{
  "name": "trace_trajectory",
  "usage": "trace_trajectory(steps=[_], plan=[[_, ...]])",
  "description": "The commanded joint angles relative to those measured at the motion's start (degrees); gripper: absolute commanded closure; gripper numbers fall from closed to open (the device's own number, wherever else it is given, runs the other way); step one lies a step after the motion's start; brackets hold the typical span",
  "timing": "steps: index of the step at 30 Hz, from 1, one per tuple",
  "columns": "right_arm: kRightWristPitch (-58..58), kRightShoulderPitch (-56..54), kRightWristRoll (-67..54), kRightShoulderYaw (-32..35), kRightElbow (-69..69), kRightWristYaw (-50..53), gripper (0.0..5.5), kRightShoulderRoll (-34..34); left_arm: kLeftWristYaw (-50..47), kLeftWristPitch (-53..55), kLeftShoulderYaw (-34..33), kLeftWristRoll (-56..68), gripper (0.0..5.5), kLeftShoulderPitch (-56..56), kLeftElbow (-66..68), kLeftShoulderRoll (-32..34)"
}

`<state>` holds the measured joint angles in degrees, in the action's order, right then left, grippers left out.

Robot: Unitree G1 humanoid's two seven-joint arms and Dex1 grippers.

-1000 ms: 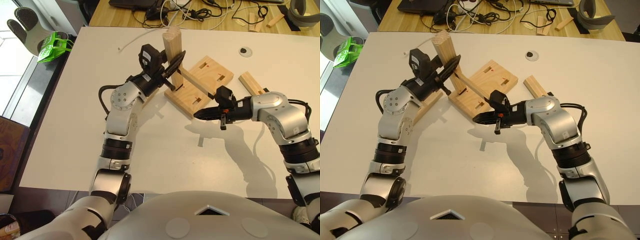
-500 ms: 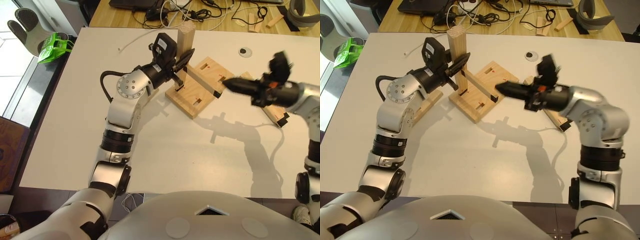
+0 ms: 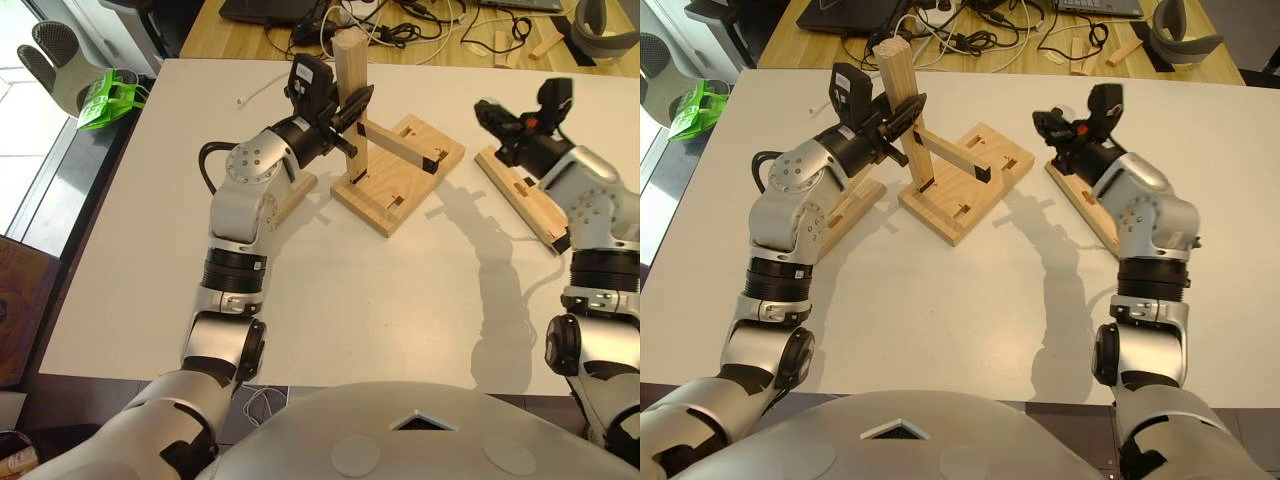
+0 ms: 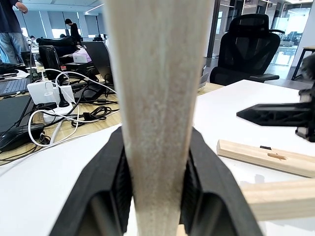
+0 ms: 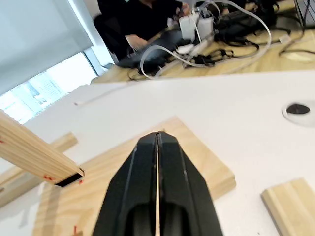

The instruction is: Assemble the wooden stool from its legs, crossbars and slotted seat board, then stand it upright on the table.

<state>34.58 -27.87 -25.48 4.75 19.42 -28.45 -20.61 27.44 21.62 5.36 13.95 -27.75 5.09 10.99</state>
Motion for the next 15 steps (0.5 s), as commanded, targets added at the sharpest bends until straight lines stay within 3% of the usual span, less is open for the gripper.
trace_trajectory(steps=[1,9,15], plan=[[-4.4,-3.6,6.6,-6.8,8.0,-2.0,5.5,3.2,-0.2,4.1,1.6,-2.1,4.47,4.0,4.1,1.2],[-9.1,-6.5,15.0,-12.7,18.5,-6.1,5.5,4.8,-0.4,4.9,2.1,-1.5,4.47,4.3,2.6,0.8],[-7.8,-4.3,21.0,-17.8,21.6,-9.7,5.5,3.0,-1.3,11.2,1.1,0.3,4.47,4.4,4.9,0.6]])
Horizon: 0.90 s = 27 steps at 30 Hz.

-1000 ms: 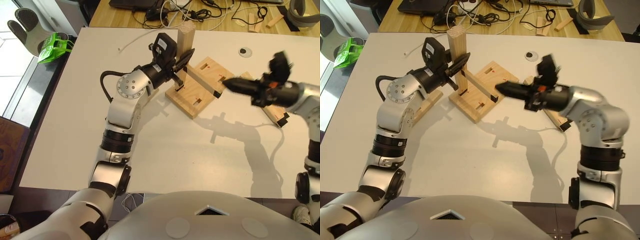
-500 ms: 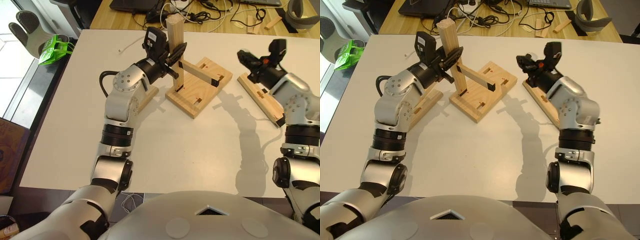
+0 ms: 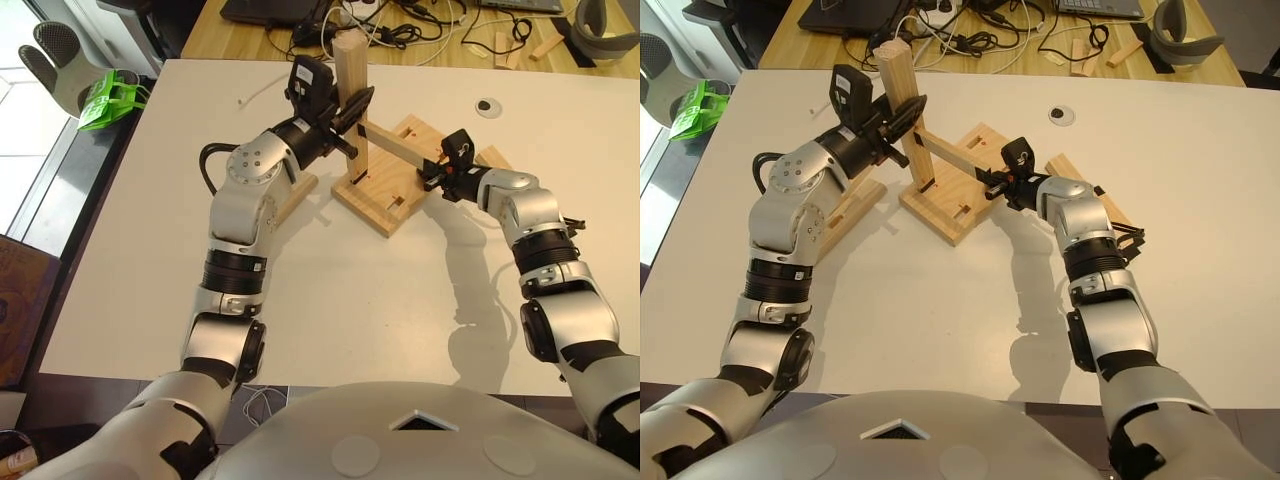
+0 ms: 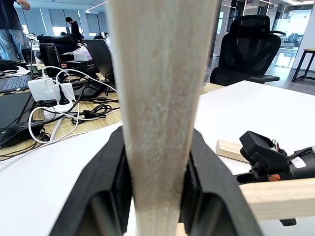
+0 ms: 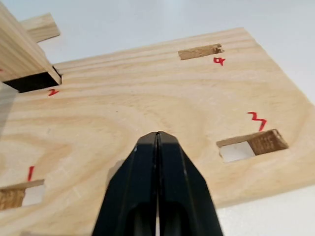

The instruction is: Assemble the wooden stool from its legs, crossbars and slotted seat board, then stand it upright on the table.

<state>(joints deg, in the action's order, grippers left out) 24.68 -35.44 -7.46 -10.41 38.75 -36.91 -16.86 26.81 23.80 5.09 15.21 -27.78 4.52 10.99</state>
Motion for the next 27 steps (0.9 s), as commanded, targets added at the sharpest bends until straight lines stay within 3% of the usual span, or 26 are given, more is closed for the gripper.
trace_trajectory(steps=[1,9,14,20,24,27], plan=[[2.2,3.6,3.2,-2.8,2.0,-1.3,5.5,-0.7,-0.9,9.6,1.3,-1.0,4.47,4.7,5.8,0.9],[2.5,4.2,3.8,-2.8,1.0,-2.1,5.5,-0.7,0.2,-2.0,11.3,-9.7,4.47,11.5,-0.6,5.1],[3.0,4.3,3.8,-2.8,0.0,-2.5,5.5,-0.6,-3.2,4.7,7.3,-6.1,4.47,10.3,1.1,1.8],[3.6,4.5,3.6,-3.1,-1.8,-2.7,5.5,-0.3,-3.4,10.7,0.7,-1.1,4.47,4.3,12.4,0.4],[3.7,5.0,3.6,-3.2,-2.7,-2.9,5.5,-0.3,-2.8,8.7,2.7,-1.7,4.47,4.7,12.7,0.6],[3.9,5.3,3.7,-3.0,-3.1,-3.0,5.5,-0.5,-2.5,6.6,7.6,-4.5,4.47,7.9,5.2,2.3]])
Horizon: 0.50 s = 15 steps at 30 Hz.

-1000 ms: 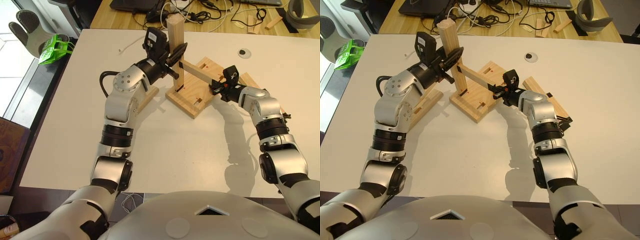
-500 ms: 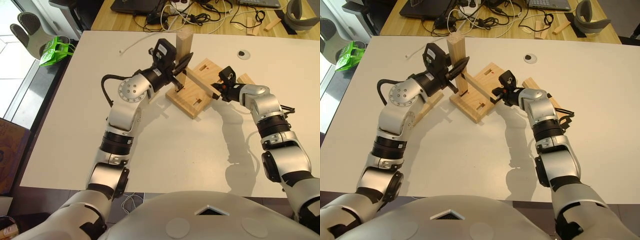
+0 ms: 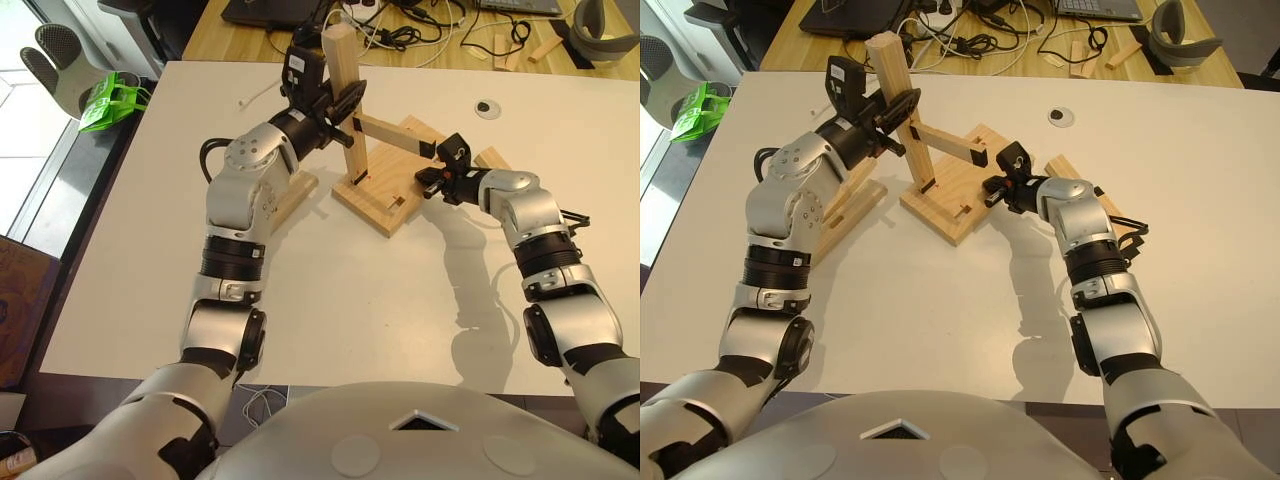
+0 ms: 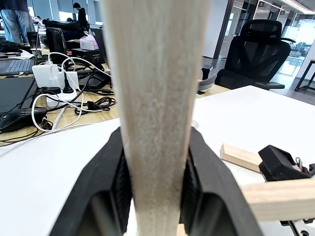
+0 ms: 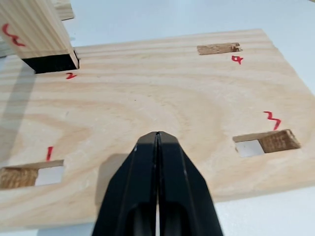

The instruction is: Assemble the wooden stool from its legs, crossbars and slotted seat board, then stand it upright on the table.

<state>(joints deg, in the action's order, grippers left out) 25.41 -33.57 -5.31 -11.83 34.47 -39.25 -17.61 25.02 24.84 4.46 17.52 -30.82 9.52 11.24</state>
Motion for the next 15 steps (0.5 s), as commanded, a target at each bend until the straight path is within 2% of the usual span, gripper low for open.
trace_trajectory(steps=[1,5,8,10,15], plan=[[3.2,3.4,1.6,-1.5,1.2,-0.7,5.5,0.2,-0.9,5.3,9.4,-7.4,4.47,11.9,-1.8,2.5],[3.4,3.3,1.6,-1.4,1.0,-0.7,5.5,0.3,-3.6,4.6,10.9,-9.6,4.47,15.1,-6.4,2.7],[3.4,3.5,1.5,-1.3,0.8,-0.7,5.5,0.3,-7.8,2.8,7.4,-9.5,4.47,15.7,-3.1,1.2],[3.4,3.4,1.5,-1.4,0.6,-0.9,5.5,0.2,-9.4,0.0,4.8,-8.8,4.47,16.6,-2.8,0.7],[3.4,3.5,1.7,-1.3,0.5,-1.0,5.5,-0.1,-7.7,-9.5,5.2,-8.8,4.47,21.6,-5.4,-0.7]])
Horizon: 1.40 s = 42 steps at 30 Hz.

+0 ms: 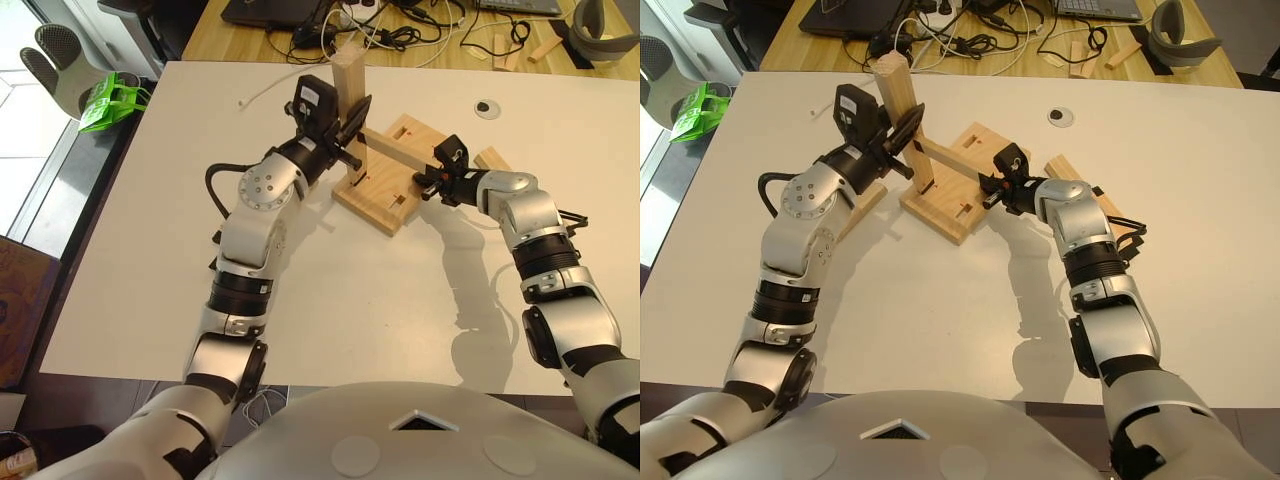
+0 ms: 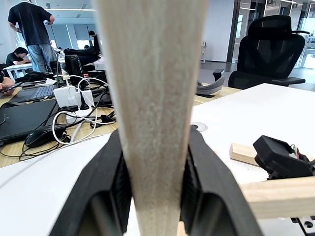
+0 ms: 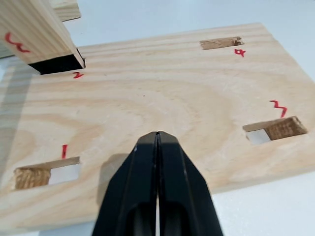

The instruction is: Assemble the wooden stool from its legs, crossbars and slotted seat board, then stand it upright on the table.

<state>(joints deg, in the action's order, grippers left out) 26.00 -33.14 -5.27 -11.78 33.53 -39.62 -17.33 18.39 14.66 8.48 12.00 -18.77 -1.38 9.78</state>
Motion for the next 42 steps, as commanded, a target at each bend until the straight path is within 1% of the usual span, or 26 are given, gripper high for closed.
trace_trajectory(steps=[1,5,9,13,16,18,20,22,24,26,28,30,32,35,36,37,39,41,42], plan=[[2.9,3.1,1.7,-1.3,1.5,-0.6,5.5,-0.4,-0.7,-0.9,1.4,-3.2,4.47,10.3,5.2,0.4],[3.0,3.3,1.7,-1.4,1.0,-0.7,5.5,-0.5,1.4,-5.0,4.2,-5.0,4.47,13.3,5.4,1.5],[3.0,3.7,1.7,-1.5,0.8,-0.5,5.5,-0.1,2.8,2.7,7.9,-9.0,4.47,6.9,8.7,3.4],[2.7,3.8,1.7,-1.8,0.9,-0.3,5.5,0.7,4.8,10.3,9.0,-8.2,4.47,-0.9,9.4,4.2],[2.5,4.4,1.6,-1.7,0.7,-0.1,5.5,0.8,4.8,15.1,8.4,-6.6,4.47,-2.9,11.2,3.1],[2.5,4.7,1.5,-1.7,0.6,0.1,5.5,0.8,4.8,19.4,6.5,-3.6,4.47,-2.8,11.5,1.5],[2.6,4.8,1.5,-1.5,0.5,0.2,5.5,0.7,4.3,24.3,2.8,0.6,4.47,-3.5,12.2,-0.8],[2.5,4.8,1.5,-1.6,0.5,0.4,5.5,1.2,4.3,26.3,-0.1,3.0,4.47,-4.4,15.3,-1.9],[2.5,4.8,1.5,-1.6,0.4,0.5,5.5,1.4,5.0,25.5,-0.3,2.7,4.47,-4.0,17.6,-1.3],[2.4,4.7,1.6,-1.5,0.6,0.3,5.5,1.3,5.4,24.2,0.9,1.8,4.47,-3.1,17.4,-0.8],[2.5,5.0,1.7,-1.4,0.4,0.2,5.5,1.2,6.1,22.8,4.0,0.5,4.47,-2.0,14.6,0.0],[2.7,5.1,1.7,-1.3,0.2,0.2,5.5,1.2,7.1,22.4,8.4,-0.8,4.47,-0.1,9.9,1.1],[2.8,5.1,1.6,-1.2,0.0,0.2,5.5,1.2,7.1,22.3,10.3,-1.6,4.47,1.0,8.1,1.6],[2.8,5.1,1.6,-1.2,0.0,0.1,5.5,1.1,5.8,20.7,9.2,-3.2,4.47,0.7,10.2,2.0],[2.9,5.1,1.6,-1.2,0.0,0.1,5.5,1.1,4.8,21.0,6.4,-2.5,4.47,0.0,12.8,1.4],[2.9,5.1,1.6,-1.2,0.0,0.0,5.5,1.1,3.6,21.7,2.3,-0.9,4.47,-1.0,16.5,0.6],[2.9,5.0,1.7,-1.3,-0.1,0.0,5.5,1.1,2.5,23.0,-2.4,1.4,4.47,-1.8,20.4,-0.5],[2.9,4.9,1.7,-1.1,0.1,-0.1,5.5,0.8,3.1,22.7,-1.1,0.9,4.47,-0.7,19.3,-0.2],[2.9,4.9,1.7,-1.1,0.1,-0.1,5.5,0.7,3.5,20.9,1.8,-1.1,4.47,0.2,17.9,0.6]])
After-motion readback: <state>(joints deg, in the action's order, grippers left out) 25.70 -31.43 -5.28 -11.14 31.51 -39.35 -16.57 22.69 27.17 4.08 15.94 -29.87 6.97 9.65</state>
